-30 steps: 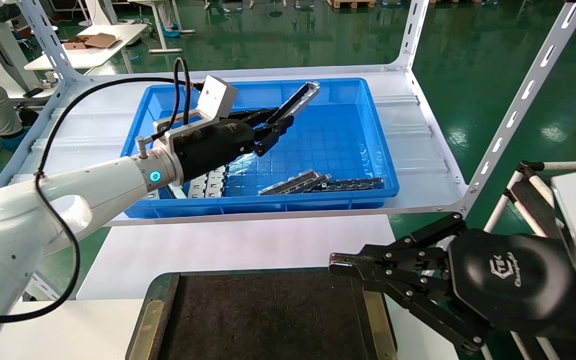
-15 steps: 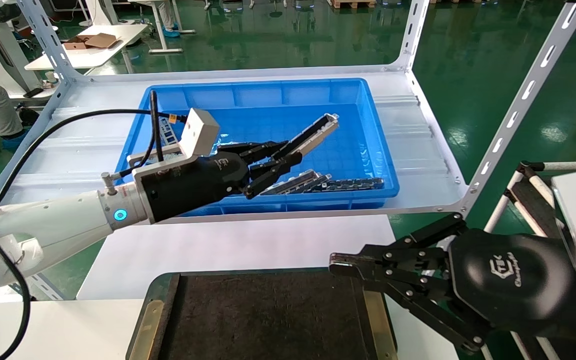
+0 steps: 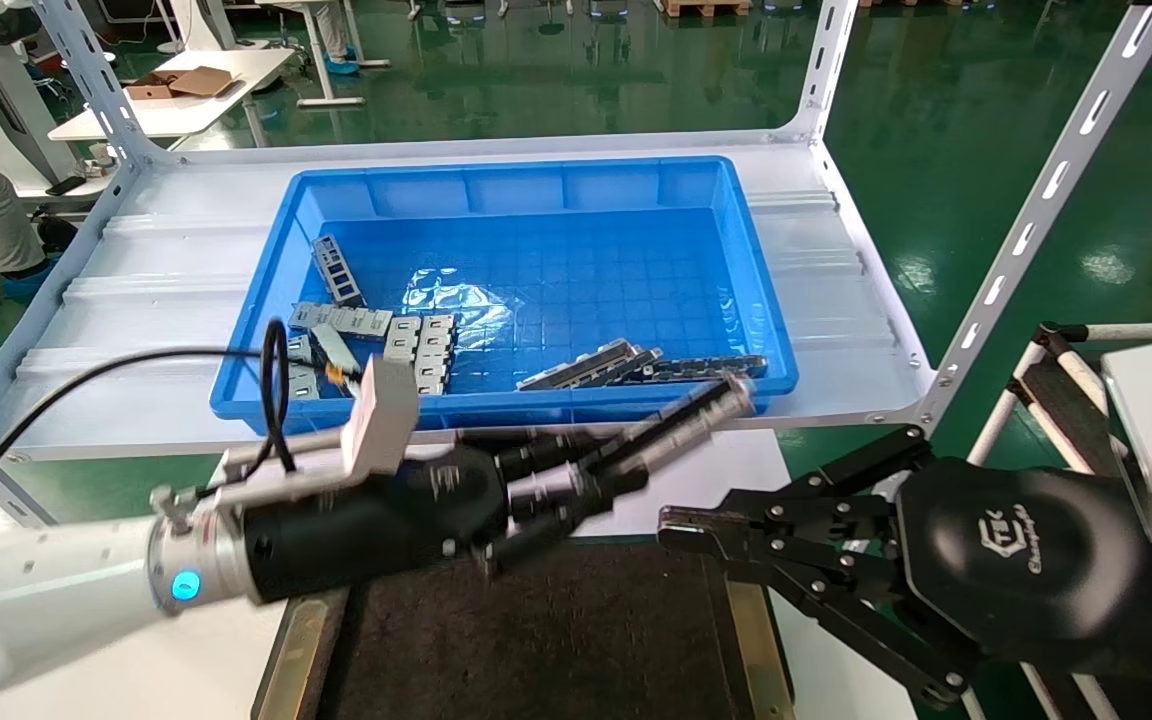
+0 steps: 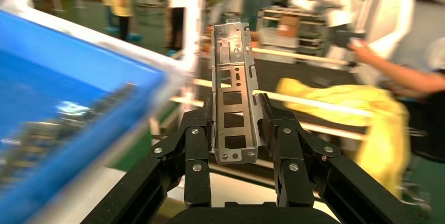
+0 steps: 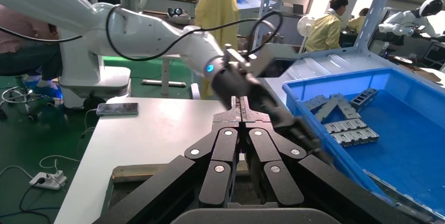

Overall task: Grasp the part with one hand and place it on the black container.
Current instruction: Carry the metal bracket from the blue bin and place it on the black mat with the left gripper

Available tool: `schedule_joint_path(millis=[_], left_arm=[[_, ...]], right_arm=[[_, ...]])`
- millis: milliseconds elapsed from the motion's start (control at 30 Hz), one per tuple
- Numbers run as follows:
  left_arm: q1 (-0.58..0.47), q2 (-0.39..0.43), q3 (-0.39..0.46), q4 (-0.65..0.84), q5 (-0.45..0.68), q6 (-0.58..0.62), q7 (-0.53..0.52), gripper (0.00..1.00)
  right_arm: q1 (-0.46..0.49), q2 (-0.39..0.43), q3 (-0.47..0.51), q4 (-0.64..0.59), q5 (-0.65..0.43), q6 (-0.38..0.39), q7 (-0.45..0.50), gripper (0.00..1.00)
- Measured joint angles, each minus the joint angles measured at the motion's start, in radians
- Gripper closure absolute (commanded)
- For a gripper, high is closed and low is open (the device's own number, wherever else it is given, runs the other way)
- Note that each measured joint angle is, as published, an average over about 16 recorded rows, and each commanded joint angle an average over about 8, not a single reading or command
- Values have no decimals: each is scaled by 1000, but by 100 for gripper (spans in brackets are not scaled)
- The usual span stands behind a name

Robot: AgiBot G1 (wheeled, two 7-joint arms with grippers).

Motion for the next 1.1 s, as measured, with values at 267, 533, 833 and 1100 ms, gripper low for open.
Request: schedule_joint_path(millis=[267, 533, 833, 1100], left_arm=[[225, -60, 10, -250, 16, -183, -122, 100], [415, -62, 44, -410, 100, -484, -226, 100], [520, 14, 107, -459, 206, -766, -315, 100], [547, 125, 155, -416, 266, -963, -371, 100]], right_arm=[[0, 0, 0, 0, 0, 0, 0, 100], [0, 0, 0, 0, 0, 0, 0, 100], [0, 0, -1, 0, 0, 0, 0, 100], [0, 0, -1, 0, 1, 0, 0, 100]])
